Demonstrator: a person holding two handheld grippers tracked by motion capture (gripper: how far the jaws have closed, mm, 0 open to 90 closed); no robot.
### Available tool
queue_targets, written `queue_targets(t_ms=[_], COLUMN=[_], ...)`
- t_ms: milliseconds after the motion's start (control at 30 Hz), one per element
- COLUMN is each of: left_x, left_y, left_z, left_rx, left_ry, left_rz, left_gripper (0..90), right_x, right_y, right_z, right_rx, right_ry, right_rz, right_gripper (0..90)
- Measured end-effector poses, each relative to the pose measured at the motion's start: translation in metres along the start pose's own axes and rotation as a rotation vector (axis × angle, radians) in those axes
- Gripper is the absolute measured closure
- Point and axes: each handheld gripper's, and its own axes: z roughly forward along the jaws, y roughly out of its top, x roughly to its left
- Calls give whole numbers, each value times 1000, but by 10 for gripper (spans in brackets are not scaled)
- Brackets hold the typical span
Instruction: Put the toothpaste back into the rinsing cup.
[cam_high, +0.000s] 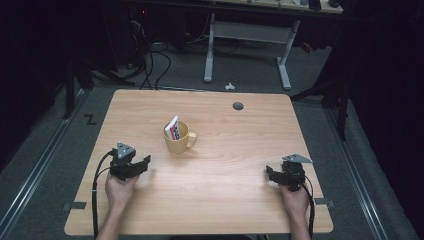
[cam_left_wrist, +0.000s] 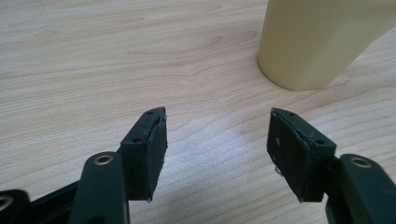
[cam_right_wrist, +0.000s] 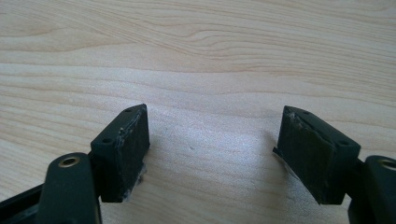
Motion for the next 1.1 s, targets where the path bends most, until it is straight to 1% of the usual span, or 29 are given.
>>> queue_targets(t_ms=[267,467,900,967,1033,1100], left_x=[-3,-6,-6,-6,-7,-7], left_y=[-2,-4,-4,-4,-5,-5], left_z=[11,17,22,23,24,26], left_rx=[25,32,26,27,34,38], left_ry=[10,21,25,26,41,42], left_rz=[9,19,3,4,20,20], left_gripper=[385,386,388,387,388,388], right_x=[0,0,0,0,0,0], right_y=[0,0,0,0,0,0], right_z=[0,0,0,0,0,0], right_rx=[0,0,0,0,0,0], right_ry=[0,0,0,0,0,0], right_rz=[0,0,0,0,0,0], right_gripper=[251,252,251,252,251,251])
